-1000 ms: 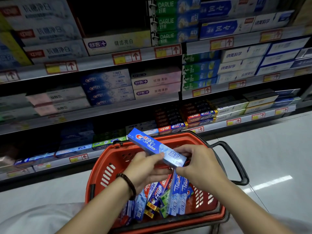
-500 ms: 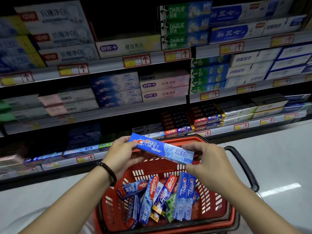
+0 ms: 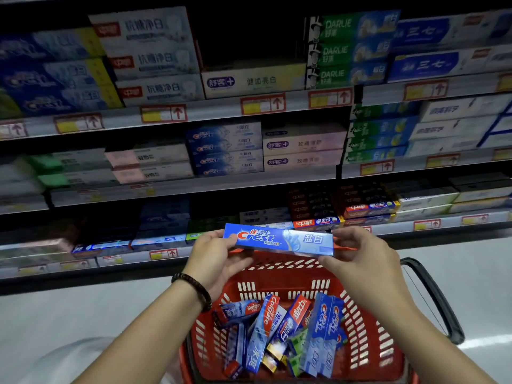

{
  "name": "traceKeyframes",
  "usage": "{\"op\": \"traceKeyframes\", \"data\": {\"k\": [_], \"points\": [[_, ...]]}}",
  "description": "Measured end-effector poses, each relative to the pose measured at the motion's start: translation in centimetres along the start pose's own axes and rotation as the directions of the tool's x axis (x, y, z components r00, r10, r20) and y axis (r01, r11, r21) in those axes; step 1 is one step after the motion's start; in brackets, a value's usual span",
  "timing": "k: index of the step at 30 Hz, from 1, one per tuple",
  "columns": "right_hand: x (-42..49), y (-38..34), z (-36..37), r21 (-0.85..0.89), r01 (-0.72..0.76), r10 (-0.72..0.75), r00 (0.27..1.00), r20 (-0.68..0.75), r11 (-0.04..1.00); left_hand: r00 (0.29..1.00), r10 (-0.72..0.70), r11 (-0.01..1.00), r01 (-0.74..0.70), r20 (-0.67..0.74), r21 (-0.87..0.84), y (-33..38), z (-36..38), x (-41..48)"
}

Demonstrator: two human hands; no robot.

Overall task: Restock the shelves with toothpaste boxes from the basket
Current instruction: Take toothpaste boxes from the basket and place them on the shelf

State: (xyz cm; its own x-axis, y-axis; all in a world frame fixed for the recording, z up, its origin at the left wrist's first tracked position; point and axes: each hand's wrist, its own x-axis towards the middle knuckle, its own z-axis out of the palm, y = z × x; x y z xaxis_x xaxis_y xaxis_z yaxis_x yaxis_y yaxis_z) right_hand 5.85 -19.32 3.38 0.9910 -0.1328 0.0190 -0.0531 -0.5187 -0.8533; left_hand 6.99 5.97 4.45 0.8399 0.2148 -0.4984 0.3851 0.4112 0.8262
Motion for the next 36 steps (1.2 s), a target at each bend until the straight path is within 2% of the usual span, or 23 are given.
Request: {"op": "traceKeyframes", "data": {"k": [8, 14, 17, 23, 29, 36], "points": [[0.5, -1.3, 2.6, 0.146, -0.045, 0.039, 0.998, 0.042, 0.988, 0.993, 0.076, 0.996, -0.079, -0.09, -0.03, 0.0, -2.1, 0.1], [1.0, -1.1, 5.0, 0.261, -0.087, 0.08, 0.996, 0.036, 0.961, 0.973, 0.181, 0.983, -0.181, -0.146, 0.011, 0.2, -3.4, 0.2], [1.0, -1.5, 5.9, 0.294, -0.102, 0.097, 0.995, 0.034, 0.95, 0.958, 0.228, 0.973, -0.222, -0.175, 0.054, 0.1, -4.3, 0.3], [1.1, -2.7, 6.9, 0.383, -0.151, 0.138, 0.989, 0.061, 0.911, 0.95, 0.2, 0.978, -0.181, -0.24, 0.099, -0.4, -6.7, 0.1], [0.9, -3.4, 7.9, 0.516, -0.217, 0.18, 0.976, 0.122, 0.829, 0.887, 0.386, 0.908, -0.316, -0.255, 0.276, 0.2, -9.1, -0.2], [-0.3, -4.4, 10.0, 0.59, -0.249, 0.193, 0.968, 0.158, 0.768, 0.865, 0.407, 0.896, -0.315, -0.294, 0.312, 0.7, -12.6, -0.6]]}}
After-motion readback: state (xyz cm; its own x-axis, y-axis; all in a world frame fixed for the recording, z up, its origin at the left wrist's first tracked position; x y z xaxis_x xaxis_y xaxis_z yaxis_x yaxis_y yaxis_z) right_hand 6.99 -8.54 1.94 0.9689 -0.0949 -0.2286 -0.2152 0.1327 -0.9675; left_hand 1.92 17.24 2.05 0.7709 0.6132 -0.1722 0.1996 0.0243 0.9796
